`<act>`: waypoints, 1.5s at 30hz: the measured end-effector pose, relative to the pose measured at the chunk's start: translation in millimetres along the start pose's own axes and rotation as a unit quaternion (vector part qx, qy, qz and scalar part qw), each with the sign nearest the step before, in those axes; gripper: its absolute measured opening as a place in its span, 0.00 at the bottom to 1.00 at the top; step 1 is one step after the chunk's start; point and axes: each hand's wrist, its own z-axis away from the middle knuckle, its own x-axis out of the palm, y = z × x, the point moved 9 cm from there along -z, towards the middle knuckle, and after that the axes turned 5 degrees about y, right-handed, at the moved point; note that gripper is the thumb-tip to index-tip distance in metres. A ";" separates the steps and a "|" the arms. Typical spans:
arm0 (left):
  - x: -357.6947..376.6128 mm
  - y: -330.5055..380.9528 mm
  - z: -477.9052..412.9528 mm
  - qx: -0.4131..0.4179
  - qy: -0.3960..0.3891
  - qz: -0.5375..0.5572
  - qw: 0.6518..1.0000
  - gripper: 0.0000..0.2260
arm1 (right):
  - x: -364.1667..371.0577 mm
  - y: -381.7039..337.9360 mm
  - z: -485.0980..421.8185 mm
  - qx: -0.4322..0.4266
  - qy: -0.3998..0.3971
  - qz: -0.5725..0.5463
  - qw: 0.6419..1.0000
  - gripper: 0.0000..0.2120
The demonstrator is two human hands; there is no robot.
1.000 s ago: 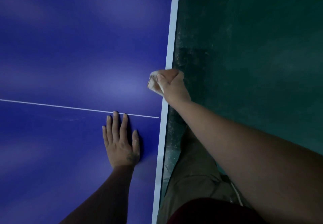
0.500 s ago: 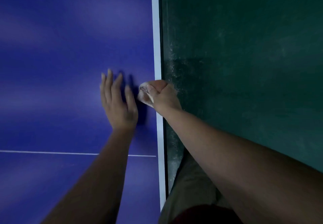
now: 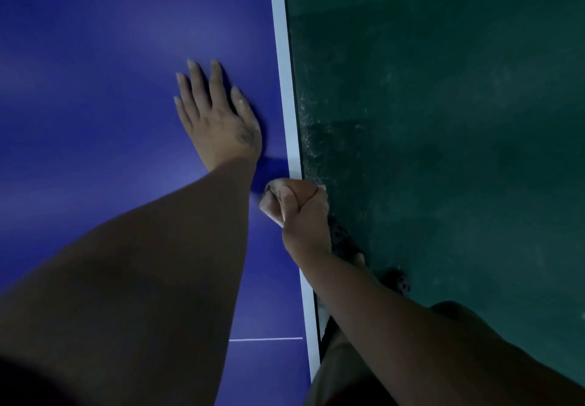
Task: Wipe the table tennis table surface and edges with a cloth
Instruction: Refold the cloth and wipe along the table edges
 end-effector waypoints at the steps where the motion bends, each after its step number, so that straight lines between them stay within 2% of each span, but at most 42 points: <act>1: -1.3 1.7 -1.0 0.000 0.005 0.001 1.000 0.26 | 1.6 -17.6 -8.9 -0.007 -0.001 0.001 1.000 0.26; 5: -7.5 1.9 -2.6 -0.001 0.040 0.022 0.999 0.22 | 13.7 -80.7 -53.9 -0.013 -0.029 0.015 0.999 0.37; 8: -9.0 -2.4 -4.5 -0.011 0.064 0.029 0.997 0.21 | 16.6 -98.6 -69.1 -0.018 -0.045 0.012 0.999 0.35; 13: -2.6 -4.7 -6.3 -0.003 0.074 0.030 0.997 0.21 | 16.4 -93.4 -66.3 -0.034 -0.025 0.019 0.999 0.35; 19: -0.4 -7.9 -6.0 -0.024 0.061 0.034 0.997 0.21 | 30.0 -135.7 -94.8 -0.016 -0.063 0.051 0.997 0.44; 21: 1.5 -6.8 -6.7 -0.022 0.056 0.037 0.998 0.21 | 31.4 -164.1 -115.9 -0.019 -0.073 0.072 0.995 0.42; 24: 1.6 -6.2 -7.4 -0.019 0.051 0.034 0.998 0.21 | 36.8 -216.6 -146.5 -0.044 -0.077 0.071 0.994 0.33; 29: 0.8 -5.3 -6.6 -0.011 0.050 0.038 0.998 0.21 | 46.2 -291.1 -190.0 -0.054 -0.068 0.043 0.995 0.31; 32: 0.6 -4.5 -6.3 -0.013 0.048 0.039 0.998 0.21 | 41.4 -286.8 -190.8 -0.073 -0.065 0.058 0.994 0.33; 35: 0.9 -4.5 -7.1 -0.009 0.050 0.038 0.998 0.21 | 34.8 -243.3 -162.5 -0.105 -0.072 0.078 0.989 0.39; 40: 2.3 -7.3 -6.3 -0.014 0.051 0.038 0.998 0.21 | 31.0 -182.2 -129.1 -0.065 -0.083 0.117 0.988 0.43; 45: 3.1 -6.2 -6.9 -0.008 0.052 0.030 0.998 0.21 | 41.0 -232.9 -165.6 -0.061 -0.120 0.134 0.982 0.35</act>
